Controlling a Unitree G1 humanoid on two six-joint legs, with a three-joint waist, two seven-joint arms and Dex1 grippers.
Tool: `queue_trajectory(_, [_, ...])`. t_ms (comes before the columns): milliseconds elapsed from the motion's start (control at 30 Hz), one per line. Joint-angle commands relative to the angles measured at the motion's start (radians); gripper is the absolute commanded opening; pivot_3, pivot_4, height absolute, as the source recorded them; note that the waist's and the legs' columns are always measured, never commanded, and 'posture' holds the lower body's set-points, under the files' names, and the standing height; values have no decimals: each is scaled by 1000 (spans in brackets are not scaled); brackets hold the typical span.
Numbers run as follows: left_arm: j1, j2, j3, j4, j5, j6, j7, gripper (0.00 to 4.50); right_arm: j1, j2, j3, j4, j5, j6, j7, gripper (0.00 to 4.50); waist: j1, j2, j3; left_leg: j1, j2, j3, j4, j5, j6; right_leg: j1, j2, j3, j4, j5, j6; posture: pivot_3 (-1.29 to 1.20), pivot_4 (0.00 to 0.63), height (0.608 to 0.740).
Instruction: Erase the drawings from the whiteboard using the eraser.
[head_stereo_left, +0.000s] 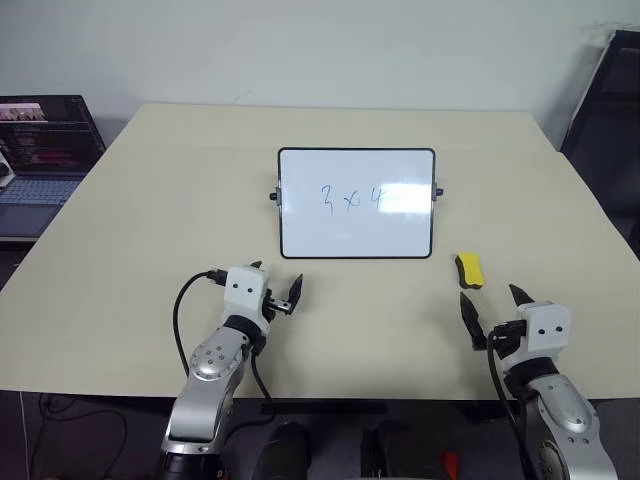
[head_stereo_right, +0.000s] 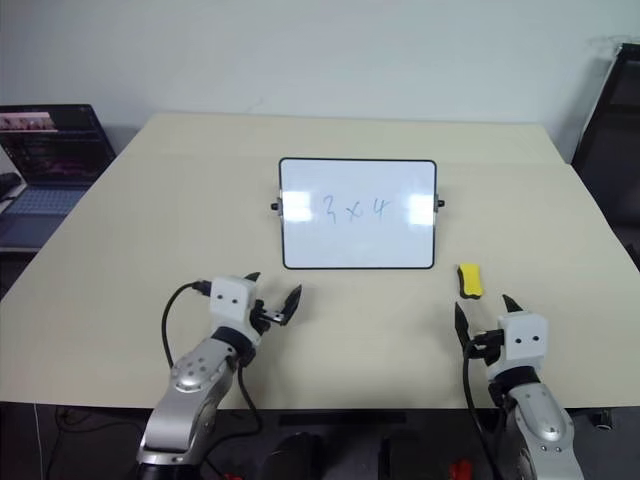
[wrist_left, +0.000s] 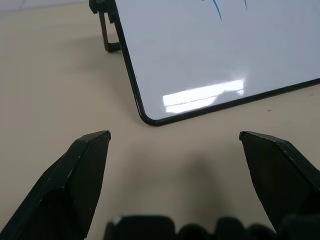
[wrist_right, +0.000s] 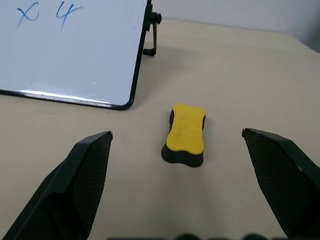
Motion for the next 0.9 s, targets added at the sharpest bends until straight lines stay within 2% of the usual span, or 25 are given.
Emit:
queue_trajectory(33, [3, 61, 3, -126, -94, 57, -115, 4500, -90, 20, 22, -81, 24, 105, -45, 4493, 1, 0, 0, 0, 0, 0, 0, 0, 0, 0, 0, 0, 0, 0, 0, 0, 150, 740])
queue_trajectory(400, [-226, 160, -58, -78, -209, 139, -338, 4500, -238, 40, -13, -186, 13, 327, -159, 4493, 4, 0, -1, -1, -2, 0, 0, 0, 0, 0, 0, -1, -1, 2, -4, 0, 150, 740])
queue_trajectory(567, [-371, 233, -125, 13, -258, 99, -577, 4500, -335, 22, -77, -103, 68, 544, -177, 4493, 2, 0, -1, 0, -1, 0, 0, 0, 0, 0, 3, -2, 0, 2, -4, 0, 150, 740])
queue_trajectory(700, [-491, 264, -175, 130, -245, 49, -724, 4500, -402, -5, -98, -50, 80, 610, -164, 4493, 1, 1, 0, 0, -1, 2, 0, 0, 0, -1, 5, -2, 0, 2, -4, 0, 150, 740])
queue_trajectory(900, [-608, 283, -215, 217, -237, 34, -853, 4500, -432, -28, -105, 10, 89, 662, -148, 4493, 1, 1, 0, -2, -1, 1, -1, 0, 0, -1, 5, -1, 0, 2, -4, 0, 150, 740])
